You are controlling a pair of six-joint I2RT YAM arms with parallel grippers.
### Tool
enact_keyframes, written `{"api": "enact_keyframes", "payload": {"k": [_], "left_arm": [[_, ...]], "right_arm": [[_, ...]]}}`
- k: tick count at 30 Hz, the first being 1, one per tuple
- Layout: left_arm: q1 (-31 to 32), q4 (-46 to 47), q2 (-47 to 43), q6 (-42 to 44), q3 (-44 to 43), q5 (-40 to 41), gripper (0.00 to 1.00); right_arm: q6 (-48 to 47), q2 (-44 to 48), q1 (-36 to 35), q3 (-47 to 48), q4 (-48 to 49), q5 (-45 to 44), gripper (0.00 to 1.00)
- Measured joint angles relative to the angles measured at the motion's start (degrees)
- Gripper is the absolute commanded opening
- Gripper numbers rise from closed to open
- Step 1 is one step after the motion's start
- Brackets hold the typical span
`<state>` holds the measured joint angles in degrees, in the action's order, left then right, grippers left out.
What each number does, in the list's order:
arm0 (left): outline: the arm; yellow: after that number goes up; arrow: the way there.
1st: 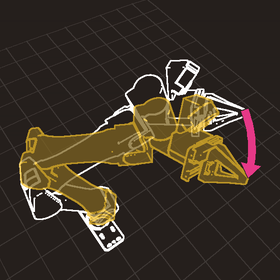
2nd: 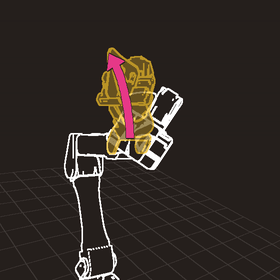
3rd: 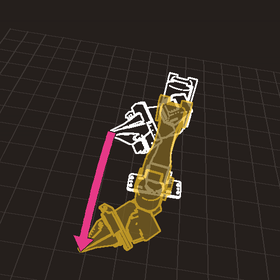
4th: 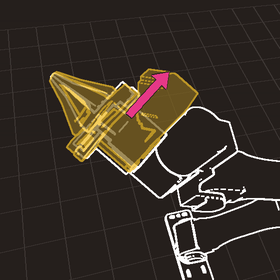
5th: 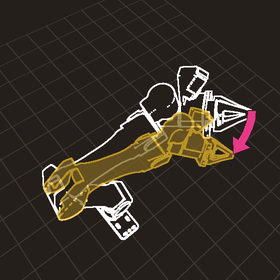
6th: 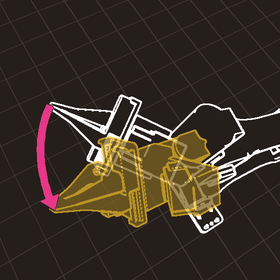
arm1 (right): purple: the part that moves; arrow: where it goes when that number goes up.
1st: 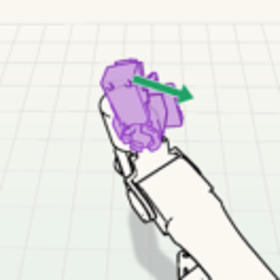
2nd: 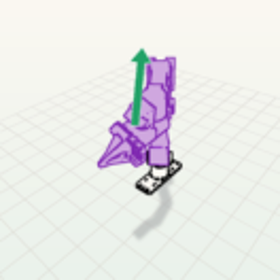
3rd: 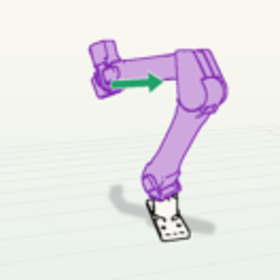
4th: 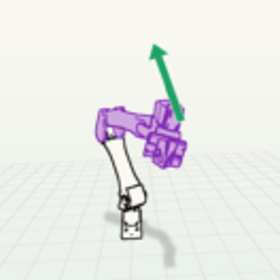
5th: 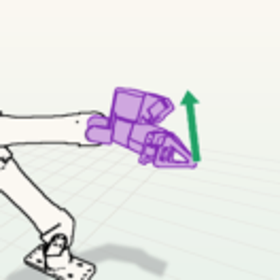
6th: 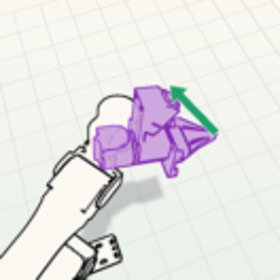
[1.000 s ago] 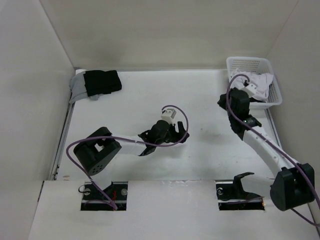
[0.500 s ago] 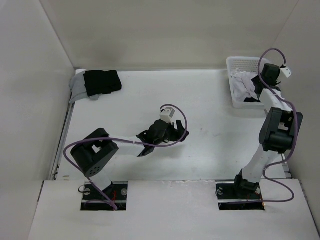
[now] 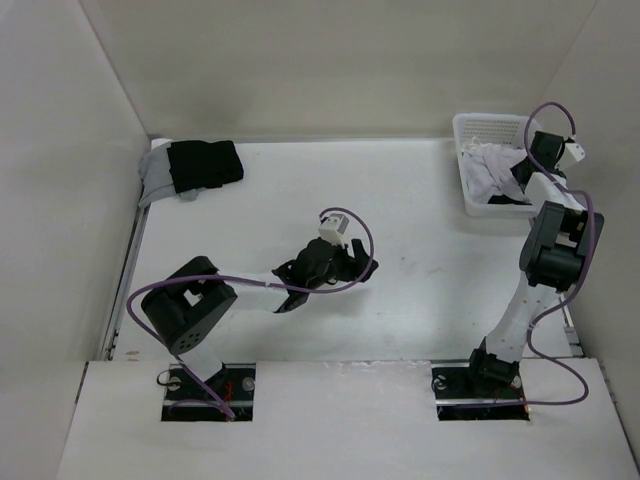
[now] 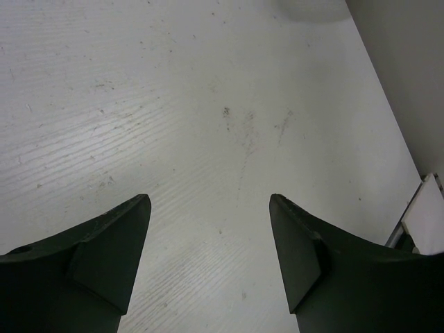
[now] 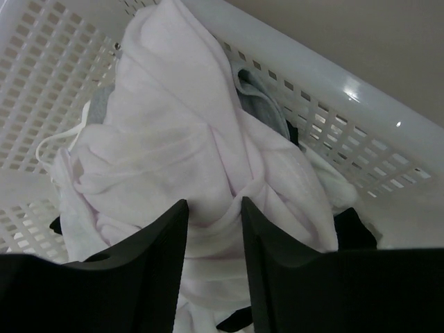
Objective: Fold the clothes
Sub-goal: Grab the tank top from the pile
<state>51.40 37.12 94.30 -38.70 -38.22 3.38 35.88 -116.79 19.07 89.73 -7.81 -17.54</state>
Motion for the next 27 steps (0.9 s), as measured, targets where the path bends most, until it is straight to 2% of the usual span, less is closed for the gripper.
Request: {"api": "enact_keyframes", "payload": {"k": [1,3,5,11,17,21,27], "left_arm": [[0.0,0.0,0.0,0.0,0.0,0.0,0.68],[-0.2,0.0,0.0,0.0,0.0,0.0,0.68],[-0.3,0.1,0.0,-0.1,0.0,-0.1,0.68],[-0.4,0.4,0.0,-0.3,0.0,-0.3,0.68],[-0.7,0.5,0.0,-0.3,0.0,-0.4,0.68],[-1.7,0.9,0.0,-0.3,0.5,-0.3,0.67],[-5.3,0.3,-1.9,-2.1,2.6,0.5,0.67]], "right_arm": [[0.5,-0.2,0.1,0.0,-0.2,0.5,0.22],[1.3,-0.3,0.4,0.0,-0.5,1.5,0.08],[2.5,-0.4,0.8,-0.1,-0.4,3.3,0.0],[4.5,3.6,1.0,-7.0,5.5,6.0,0.0],[4.9,20.5,-2.0,-16.9,11.6,5.2,0.0],[4.8,38.1,-9.3,-22.5,17.2,3.7,0.0],[2.2,55.0,-25.1,-23.5,20.7,3.4,0.01]]}}
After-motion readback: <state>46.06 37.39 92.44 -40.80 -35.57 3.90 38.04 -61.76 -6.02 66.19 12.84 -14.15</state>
